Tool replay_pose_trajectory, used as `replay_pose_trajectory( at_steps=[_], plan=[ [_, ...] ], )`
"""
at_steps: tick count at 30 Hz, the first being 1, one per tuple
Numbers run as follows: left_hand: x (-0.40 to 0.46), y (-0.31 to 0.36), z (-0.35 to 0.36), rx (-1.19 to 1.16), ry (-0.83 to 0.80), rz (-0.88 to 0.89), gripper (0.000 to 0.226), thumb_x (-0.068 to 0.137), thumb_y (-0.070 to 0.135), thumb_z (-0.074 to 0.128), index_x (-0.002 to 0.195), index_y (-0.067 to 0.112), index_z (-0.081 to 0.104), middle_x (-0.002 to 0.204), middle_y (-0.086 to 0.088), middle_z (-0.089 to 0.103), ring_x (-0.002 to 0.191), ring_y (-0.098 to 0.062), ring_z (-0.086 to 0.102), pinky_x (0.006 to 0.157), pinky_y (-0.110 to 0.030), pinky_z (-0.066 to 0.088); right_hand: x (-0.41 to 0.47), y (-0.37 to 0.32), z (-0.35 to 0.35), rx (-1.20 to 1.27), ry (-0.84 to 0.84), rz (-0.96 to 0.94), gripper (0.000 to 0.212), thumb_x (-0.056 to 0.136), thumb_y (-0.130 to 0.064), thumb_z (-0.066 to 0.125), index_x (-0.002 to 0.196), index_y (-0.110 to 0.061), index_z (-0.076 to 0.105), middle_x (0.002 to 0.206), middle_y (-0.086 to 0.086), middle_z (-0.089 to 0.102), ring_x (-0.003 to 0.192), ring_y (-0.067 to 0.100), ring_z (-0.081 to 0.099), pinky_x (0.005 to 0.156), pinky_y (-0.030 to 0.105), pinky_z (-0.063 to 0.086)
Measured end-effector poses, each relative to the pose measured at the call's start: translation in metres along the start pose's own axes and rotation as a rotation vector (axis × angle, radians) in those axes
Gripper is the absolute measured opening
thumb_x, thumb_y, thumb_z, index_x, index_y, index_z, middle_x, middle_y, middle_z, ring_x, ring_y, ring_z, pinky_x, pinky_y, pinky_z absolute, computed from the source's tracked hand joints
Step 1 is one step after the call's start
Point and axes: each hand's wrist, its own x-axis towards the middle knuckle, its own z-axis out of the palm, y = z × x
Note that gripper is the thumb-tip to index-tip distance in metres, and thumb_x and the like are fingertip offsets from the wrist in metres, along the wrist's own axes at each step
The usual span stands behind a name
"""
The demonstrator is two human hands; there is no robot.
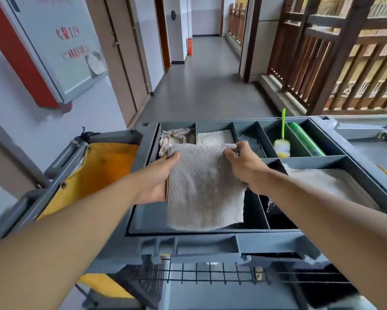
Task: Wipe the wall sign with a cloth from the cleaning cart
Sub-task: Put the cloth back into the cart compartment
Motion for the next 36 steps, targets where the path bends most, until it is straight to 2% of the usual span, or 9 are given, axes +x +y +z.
replay_pose_trajectory(
  at_steps=[4,7,18,21,23,26,30,33,36],
  plan=[
    [0.023,-0.014,-0.006,0.082,0.28,-0.034,0.079,0.092,0.063,0.047,0.154,0.045,0.0,0.166,0.004,0.007,0.15,-0.029,0.02,0.114,-0.064,0.025,0.016,0.016,0.02,-0.059,0.002,0.094,0.035,0.101,-0.045,0.038,0.125,-0.019,0.04,0.1,0.011,0.052,0.081,0.025,0.05,0.052,0.027,0.036],
    [0.039,-0.027,-0.012,0.148,0.311,-0.043,0.079,0.095,0.062,0.04,0.153,0.042,-0.009,0.165,0.011,-0.005,0.152,-0.017,0.003,0.12,-0.05,0.009,0.022,0.023,0.033,-0.112,0.009,0.132,0.035,0.102,-0.044,0.039,0.125,-0.017,0.04,0.103,0.013,0.056,0.083,0.027,0.052,0.055,0.028,0.036],
    [0.083,-0.055,-0.033,0.247,0.424,-0.035,0.072,0.098,0.062,0.031,0.154,0.04,-0.009,0.166,0.012,-0.001,0.152,-0.018,0.01,0.12,-0.047,0.009,0.043,0.054,0.069,-0.149,0.043,0.189,0.028,0.101,-0.043,0.041,0.119,-0.021,0.04,0.084,0.005,0.053,0.071,0.021,0.053,0.049,0.027,0.037],
    [0.088,-0.056,-0.034,0.376,0.487,0.02,0.07,0.099,0.063,0.026,0.157,0.03,0.004,0.165,0.003,0.016,0.147,-0.026,0.026,0.114,-0.052,0.023,0.047,0.059,0.07,-0.144,0.043,0.178,0.031,0.1,-0.044,0.043,0.122,-0.023,0.041,0.084,0.003,0.053,0.069,0.019,0.053,0.049,0.027,0.036],
    [0.089,-0.054,-0.032,0.554,0.573,0.081,0.066,0.099,0.059,0.03,0.145,0.013,0.036,0.14,-0.011,0.049,0.112,-0.025,0.053,0.09,-0.041,0.044,0.049,0.06,0.07,-0.121,0.051,0.154,0.03,0.1,-0.045,0.044,0.122,-0.024,0.043,0.085,0.001,0.055,0.068,0.018,0.054,0.048,0.027,0.036],
    [0.091,-0.051,-0.034,0.807,0.69,0.188,0.031,0.097,0.043,0.041,0.095,0.012,0.048,0.092,-0.008,0.055,0.068,-0.017,0.046,0.055,-0.033,0.03,0.054,0.061,0.069,-0.109,0.084,0.116,0.024,0.101,-0.037,0.046,0.12,-0.024,0.045,0.091,0.002,0.059,0.071,0.017,0.055,0.051,0.027,0.037],
    [0.096,-0.051,-0.04,0.997,0.757,0.235,0.023,0.097,0.037,0.048,0.094,0.014,0.045,0.087,-0.005,0.054,0.069,-0.02,0.051,0.051,-0.034,0.031,0.056,0.06,0.069,-0.15,0.098,0.13,0.031,0.097,-0.035,0.052,0.12,-0.015,0.046,0.108,0.009,0.06,0.088,0.024,0.058,0.067,0.029,0.042],
    [0.094,-0.052,-0.043,1.104,0.783,0.246,0.025,0.095,0.033,0.052,0.107,0.013,0.043,0.095,-0.005,0.056,0.076,-0.024,0.056,0.059,-0.035,0.041,0.054,0.062,0.062,-0.254,0.093,0.172,0.038,0.094,-0.039,0.054,0.117,-0.009,0.05,0.103,0.011,0.064,0.077,0.023,0.062,0.054,0.026,0.044],
    [0.089,-0.058,-0.042,1.246,0.818,0.353,0.036,0.095,0.031,0.055,0.121,0.012,0.041,0.119,-0.01,0.048,0.099,-0.032,0.055,0.073,-0.042,0.046,0.047,0.061,0.054,-0.349,0.053,0.215,0.05,0.088,-0.056,0.052,0.085,-0.007,0.063,0.08,0.008,0.069,0.06,0.023,0.066,0.046,0.029,0.055]
  ],
)
